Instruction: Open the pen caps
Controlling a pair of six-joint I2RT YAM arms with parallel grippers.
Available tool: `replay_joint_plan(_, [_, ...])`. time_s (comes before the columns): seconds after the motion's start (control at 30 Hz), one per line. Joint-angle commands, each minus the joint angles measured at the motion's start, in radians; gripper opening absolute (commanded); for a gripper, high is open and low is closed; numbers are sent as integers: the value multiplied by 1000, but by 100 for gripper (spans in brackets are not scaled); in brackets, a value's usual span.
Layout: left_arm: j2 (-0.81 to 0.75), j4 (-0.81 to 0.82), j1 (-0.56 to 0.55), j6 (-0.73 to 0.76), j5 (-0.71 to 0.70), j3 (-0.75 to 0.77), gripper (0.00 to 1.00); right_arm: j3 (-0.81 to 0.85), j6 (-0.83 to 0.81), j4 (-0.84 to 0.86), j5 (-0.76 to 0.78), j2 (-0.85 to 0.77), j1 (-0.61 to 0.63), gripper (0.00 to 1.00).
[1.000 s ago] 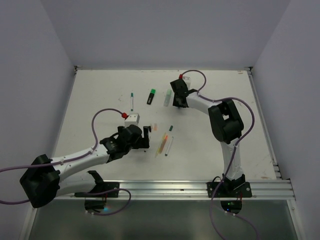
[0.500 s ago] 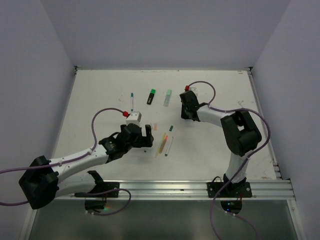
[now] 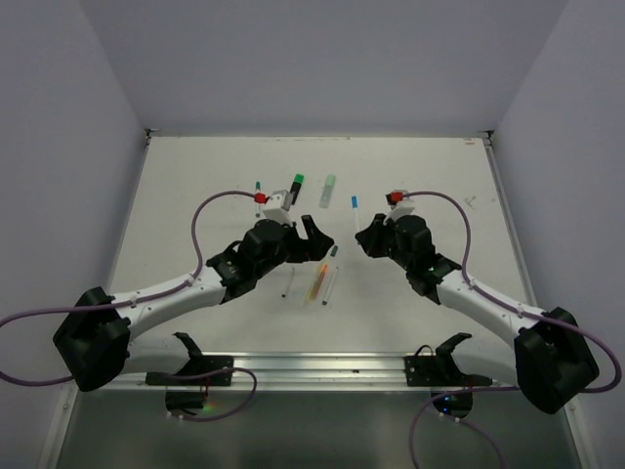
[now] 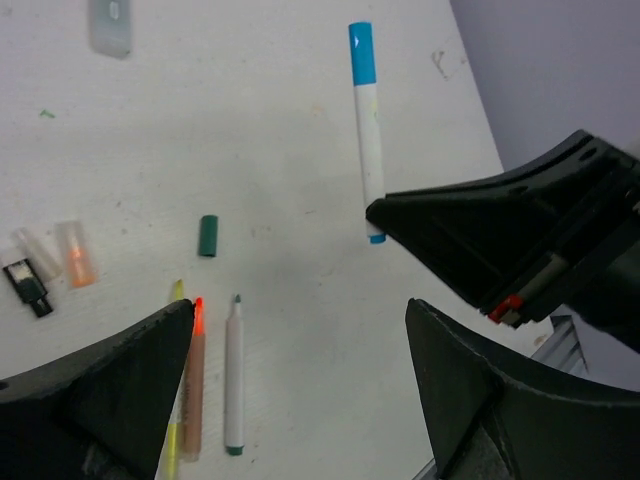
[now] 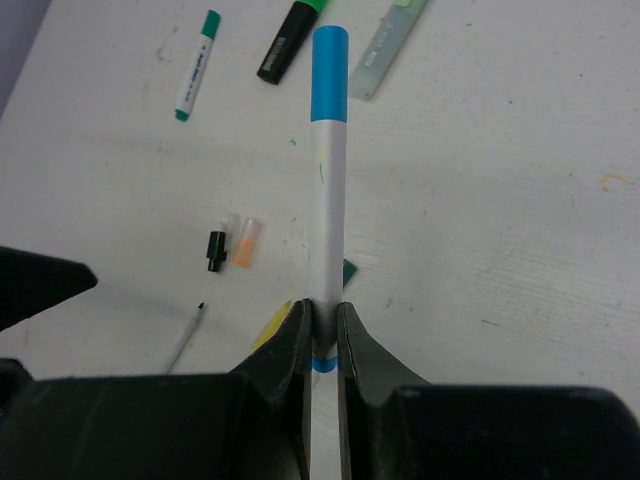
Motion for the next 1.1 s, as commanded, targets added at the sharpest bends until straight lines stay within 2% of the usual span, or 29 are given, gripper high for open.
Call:
replay_joint_plan(0.0, [65,160,5,-49,57,76,89,-61,30,160,-84,-71,13,0])
replay_joint_plan(0.4, [283,280,-15,-100,68,187,66,-133,49,267,-144,-117,47,0])
replay_joint_plan(0.53, [317,304,-18,-101,40,201,60,-139,51,278,-147,-114,47,0])
replay_joint_plan(0.67, [346,324,-17,-101,34,214,50,-148,53,286,-149,-114,49,0])
replay_joint_plan(0.77, [361,346,-18,-108,46,210,38,-154,54,295,-146,-117,52,0])
replay_joint_plan(0.8, [369,352,-18,-108,49,208,37,-154,54,295,-146,-117,52,0])
replay_joint_plan(0.97, [360,389,-23,-98,57,178,13,-151,57,300,-158,-108,52,0])
replay_joint_plan(1.0, [352,387,-23,-92,57,175,10,-150,60,300,-163,-108,52,3])
replay_joint_plan(1.03, [346,384,-23,-73,57,170,2,-150,63,300,-170,-110,53,8])
replay_joint_plan(1.07, [341,373,-21,-59,54,159,0,-145,63,297,-173,-111,52,19])
